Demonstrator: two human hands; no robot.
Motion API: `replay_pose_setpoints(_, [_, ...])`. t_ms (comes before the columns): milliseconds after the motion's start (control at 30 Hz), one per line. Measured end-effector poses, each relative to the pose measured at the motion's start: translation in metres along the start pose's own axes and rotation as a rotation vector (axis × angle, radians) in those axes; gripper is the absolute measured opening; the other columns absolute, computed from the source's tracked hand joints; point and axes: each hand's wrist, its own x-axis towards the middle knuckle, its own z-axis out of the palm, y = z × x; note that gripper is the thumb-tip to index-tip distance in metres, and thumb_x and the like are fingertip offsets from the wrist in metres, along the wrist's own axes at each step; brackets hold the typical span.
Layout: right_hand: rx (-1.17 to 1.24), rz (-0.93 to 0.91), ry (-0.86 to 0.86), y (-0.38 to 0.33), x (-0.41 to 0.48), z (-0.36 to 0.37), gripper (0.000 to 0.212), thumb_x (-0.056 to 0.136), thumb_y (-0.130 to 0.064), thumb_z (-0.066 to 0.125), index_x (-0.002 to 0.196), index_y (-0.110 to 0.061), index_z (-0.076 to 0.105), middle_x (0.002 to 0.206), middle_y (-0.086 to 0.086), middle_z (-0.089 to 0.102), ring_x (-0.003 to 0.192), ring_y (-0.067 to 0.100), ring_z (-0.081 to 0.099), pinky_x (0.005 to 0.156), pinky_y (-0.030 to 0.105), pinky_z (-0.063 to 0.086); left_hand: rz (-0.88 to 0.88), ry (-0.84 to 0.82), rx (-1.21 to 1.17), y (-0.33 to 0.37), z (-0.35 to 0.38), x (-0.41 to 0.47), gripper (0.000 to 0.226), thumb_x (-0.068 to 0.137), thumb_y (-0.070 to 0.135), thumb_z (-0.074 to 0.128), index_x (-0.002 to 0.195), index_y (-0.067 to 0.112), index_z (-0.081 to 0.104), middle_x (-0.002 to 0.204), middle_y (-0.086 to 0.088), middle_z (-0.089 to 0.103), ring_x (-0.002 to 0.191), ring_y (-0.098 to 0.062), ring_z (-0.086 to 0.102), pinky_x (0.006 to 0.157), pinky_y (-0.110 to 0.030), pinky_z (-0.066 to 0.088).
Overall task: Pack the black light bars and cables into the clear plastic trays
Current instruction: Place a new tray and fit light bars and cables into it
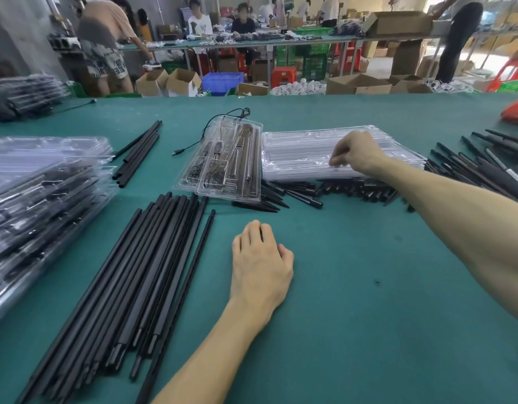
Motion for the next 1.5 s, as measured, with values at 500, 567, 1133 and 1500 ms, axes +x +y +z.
replay_pose_setpoints(500, [-0.127, -0.085, 0.017, 0.005, 0.005, 0.007, 0.025, 0.094, 0.012, 0.052, 0.089, 0.000, 0.074, 0.082, 0.007, 0.073, 0.078, 0.015, 0.069, 0.085, 0.034, 0.057, 0.000, 0.014, -0.004, 0.001, 0.003, 0.000, 0.040, 0.098, 0.033, 0.037, 0.128, 0.008, 0.047, 0.137, -0.007, 0.045, 0.130, -0.024, 0.041, 0.114, -0.037, 0.029])
replay_pose_setpoints(567, [-0.168, -0.096, 0.056, 0.003, 0.004, 0.008, 0.031, 0.091, 0.017, 0.045, 0.092, 0.001, 0.072, 0.088, 0.011, 0.074, 0.086, 0.024, 0.070, 0.086, 0.037, 0.056, 0.000, 0.012, 0.002, 0.001, 0.003, 0.000, 0.041, 0.098, 0.033, 0.037, 0.129, 0.008, 0.046, 0.138, -0.006, 0.045, 0.130, -0.023, 0.040, 0.114, -0.036, 0.028])
replay_pose_setpoints(1133, [-0.701, -0.368, 0.225, 0.000, -0.001, 0.008, 0.034, 0.090, 0.016, 0.046, 0.115, 0.001, 0.063, 0.107, 0.022, 0.057, 0.097, 0.039, 0.053, 0.084, 0.048, 0.046, -0.006, 0.014, -0.003, 0.001, 0.003, 0.000, 0.038, 0.098, 0.033, 0.039, 0.125, 0.008, 0.048, 0.136, -0.007, 0.047, 0.129, -0.025, 0.042, 0.112, -0.038, 0.030])
replay_pose_setpoints(1500, [-0.788, -0.395, 0.089, -0.003, -0.011, 0.006, 0.027, 0.091, 0.014, 0.044, 0.111, 0.006, 0.061, 0.105, 0.022, 0.057, 0.092, 0.037, 0.052, 0.073, 0.049, 0.051, -0.008, 0.009, -0.011, 0.002, 0.002, 0.000, 0.035, 0.097, 0.033, 0.038, 0.123, 0.009, 0.047, 0.133, -0.005, 0.047, 0.127, -0.024, 0.042, 0.112, -0.038, 0.030])
